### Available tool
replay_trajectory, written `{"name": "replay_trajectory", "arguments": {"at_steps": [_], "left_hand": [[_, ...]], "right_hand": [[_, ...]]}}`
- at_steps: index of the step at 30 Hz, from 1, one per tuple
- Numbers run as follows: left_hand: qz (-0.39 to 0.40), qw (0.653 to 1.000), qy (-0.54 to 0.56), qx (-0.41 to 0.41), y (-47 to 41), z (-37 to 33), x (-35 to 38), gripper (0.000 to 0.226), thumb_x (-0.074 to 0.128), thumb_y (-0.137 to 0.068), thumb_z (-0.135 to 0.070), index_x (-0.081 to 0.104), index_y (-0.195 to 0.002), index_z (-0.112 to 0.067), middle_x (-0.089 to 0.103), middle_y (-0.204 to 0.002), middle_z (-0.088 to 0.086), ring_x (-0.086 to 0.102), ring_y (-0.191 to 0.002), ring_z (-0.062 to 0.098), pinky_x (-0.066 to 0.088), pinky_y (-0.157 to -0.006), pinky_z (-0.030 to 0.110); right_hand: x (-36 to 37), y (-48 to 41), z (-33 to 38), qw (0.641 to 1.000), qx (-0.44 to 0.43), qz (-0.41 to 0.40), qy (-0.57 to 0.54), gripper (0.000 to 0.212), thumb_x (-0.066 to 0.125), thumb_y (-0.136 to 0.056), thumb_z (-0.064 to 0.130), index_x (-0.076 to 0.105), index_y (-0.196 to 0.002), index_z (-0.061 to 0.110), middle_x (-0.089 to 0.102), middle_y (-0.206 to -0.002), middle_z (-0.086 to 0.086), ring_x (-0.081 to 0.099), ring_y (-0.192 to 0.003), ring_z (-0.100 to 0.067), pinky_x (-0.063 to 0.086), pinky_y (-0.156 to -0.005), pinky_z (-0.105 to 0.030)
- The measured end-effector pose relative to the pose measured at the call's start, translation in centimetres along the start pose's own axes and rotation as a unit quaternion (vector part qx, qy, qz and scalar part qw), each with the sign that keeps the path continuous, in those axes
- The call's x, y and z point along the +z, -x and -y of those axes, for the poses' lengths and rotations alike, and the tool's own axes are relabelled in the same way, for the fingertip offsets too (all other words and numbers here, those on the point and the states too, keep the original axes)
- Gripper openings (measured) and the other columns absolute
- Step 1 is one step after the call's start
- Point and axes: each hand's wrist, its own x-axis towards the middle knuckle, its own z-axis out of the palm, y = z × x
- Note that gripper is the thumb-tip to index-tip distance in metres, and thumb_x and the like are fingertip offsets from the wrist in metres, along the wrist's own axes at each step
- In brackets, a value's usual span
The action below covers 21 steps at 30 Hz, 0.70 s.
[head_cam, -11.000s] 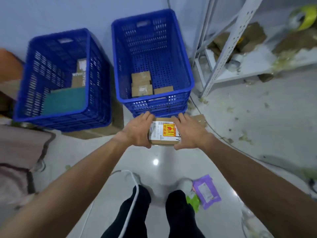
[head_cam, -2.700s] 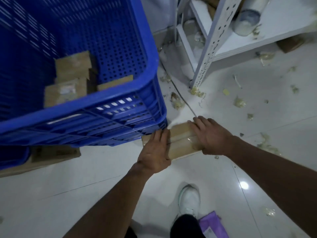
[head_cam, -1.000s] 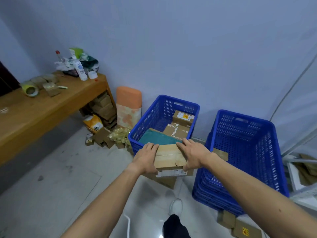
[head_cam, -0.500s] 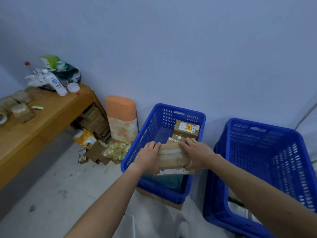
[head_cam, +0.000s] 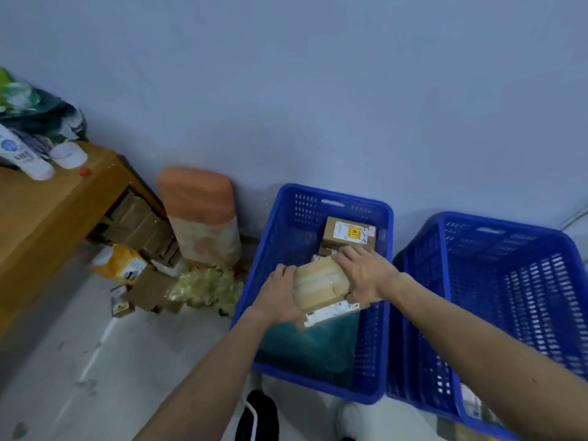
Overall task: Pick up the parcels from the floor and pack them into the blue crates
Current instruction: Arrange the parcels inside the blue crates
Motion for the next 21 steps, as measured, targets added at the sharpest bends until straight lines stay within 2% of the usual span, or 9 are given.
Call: {"name": "replay_trajectory", "arguments": {"at_steps": [2, 5, 8, 11, 14, 16, 17, 19, 21], "left_hand": [[0.014, 1.0, 0.021, -0.001, -1.8, 1.8, -0.2, 0.108, 0.09, -0.046, -0.051, 0.036, -0.135, -0.022, 0.036, -0.117, -0.003, 0.047, -0.111, 0.02, 0.047, -0.093, 0.04], [0.052, 0.994, 0.077, -0.054, -4.3, 3.7, -0.5, 0.095, 0.087, -0.052, -0.052, 0.039, -0.129, -0.026, 0.036, -0.113, -0.004, 0.05, -0.107, 0.02, 0.048, -0.092, 0.041], [0.075, 0.979, 0.147, -0.118, -6.7, 5.7, 0.3, 0.095, 0.089, -0.051, -0.048, 0.039, -0.128, -0.024, 0.035, -0.114, -0.004, 0.051, -0.107, 0.02, 0.05, -0.09, 0.04], [0.08, 0.955, 0.225, -0.175, -8.9, 7.3, 2.2, 0.101, 0.089, -0.057, -0.04, 0.035, -0.14, -0.019, 0.035, -0.126, -0.002, 0.047, -0.118, 0.022, 0.048, -0.098, 0.038], [0.084, 0.916, 0.311, -0.241, -11.0, 8.1, 4.1, 0.114, 0.088, -0.056, -0.04, 0.028, -0.151, -0.018, 0.033, -0.143, 0.003, 0.044, -0.127, 0.024, 0.045, -0.103, 0.035], [0.088, 0.88, 0.381, -0.268, -12.4, 8.7, 5.6, 0.117, 0.087, -0.054, -0.041, 0.027, -0.152, -0.019, 0.039, -0.144, 0.003, 0.047, -0.125, 0.022, 0.046, -0.102, 0.035], [0.092, 0.863, 0.412, -0.277, -13.0, 9.0, 6.2, 0.114, 0.087, -0.056, -0.039, 0.029, -0.151, -0.018, 0.043, -0.141, 0.002, 0.049, -0.122, 0.02, 0.048, -0.098, 0.033], [0.095, 0.825, 0.473, -0.293, -13.8, 9.3, 7.5, 0.091, 0.088, -0.066, -0.03, 0.037, -0.141, -0.018, 0.052, -0.127, -0.004, 0.054, -0.112, 0.016, 0.048, -0.089, 0.028], [0.093, 0.798, 0.514, -0.301, -14.4, 9.4, 8.3, 0.073, 0.086, -0.071, -0.022, 0.041, -0.129, -0.022, 0.057, -0.115, -0.008, 0.059, -0.107, 0.015, 0.051, -0.094, 0.031]], "right_hand": [[0.4, -2.2, 0.9, 1.0, 0.023, 0.015, -0.009, 0.101, 0.065, -0.068, 0.062, 0.024, -0.149, 0.02, 0.033, -0.148, -0.004, 0.031, -0.137, -0.025, 0.029, -0.116, -0.045], [1.1, -5.8, 1.7, 0.997, 0.063, 0.035, -0.027, 0.098, 0.066, -0.072, 0.057, 0.021, -0.151, 0.02, 0.031, -0.15, -0.005, 0.032, -0.137, -0.026, 0.032, -0.114, -0.045], [1.9, -9.4, 1.6, 0.991, 0.114, 0.049, -0.057, 0.091, 0.06, -0.084, 0.053, 0.014, -0.154, 0.015, 0.028, -0.154, -0.008, 0.032, -0.14, -0.027, 0.033, -0.114, -0.046], [3.5, -12.3, 1.0, 0.977, 0.162, 0.044, -0.128, 0.088, 0.055, -0.09, 0.058, 0.015, -0.152, 0.01, 0.03, -0.152, -0.011, 0.037, -0.137, -0.03, 0.038, -0.11, -0.048], [5.4, -14.6, 0.3, 0.953, 0.222, 0.032, -0.204, 0.095, 0.063, -0.09, 0.047, 0.005, -0.154, 0.008, 0.026, -0.155, -0.016, 0.042, -0.133, -0.035, 0.042, -0.106, -0.047], [7.3, -16.0, -0.4, 0.93, 0.27, 0.039, -0.248, 0.097, 0.065, -0.09, 0.045, 0.004, -0.153, 0.005, 0.022, -0.155, -0.018, 0.044, -0.13, -0.037, 0.044, -0.103, -0.046], [8.6, -16.7, -0.9, 0.915, 0.293, 0.051, -0.273, 0.095, 0.064, -0.089, 0.047, 0.008, -0.153, 0.005, 0.024, -0.153, -0.017, 0.044, -0.13, -0.037, 0.043, -0.102, -0.046], [11.0, -17.4, -1.4, 0.88, 0.328, 0.076, -0.334, 0.087, 0.062, -0.087, 0.054, 0.022, -0.149, 0.007, 0.035, -0.147, -0.013, 0.046, -0.127, -0.034, 0.044, -0.1, -0.044], [13.3, -17.8, -1.5, 0.841, 0.349, 0.08, -0.406, 0.074, 0.062, -0.086, 0.056, 0.037, -0.138, 0.01, 0.051, -0.135, -0.003, 0.055, -0.119, -0.029, 0.048, -0.091, -0.038]]}}
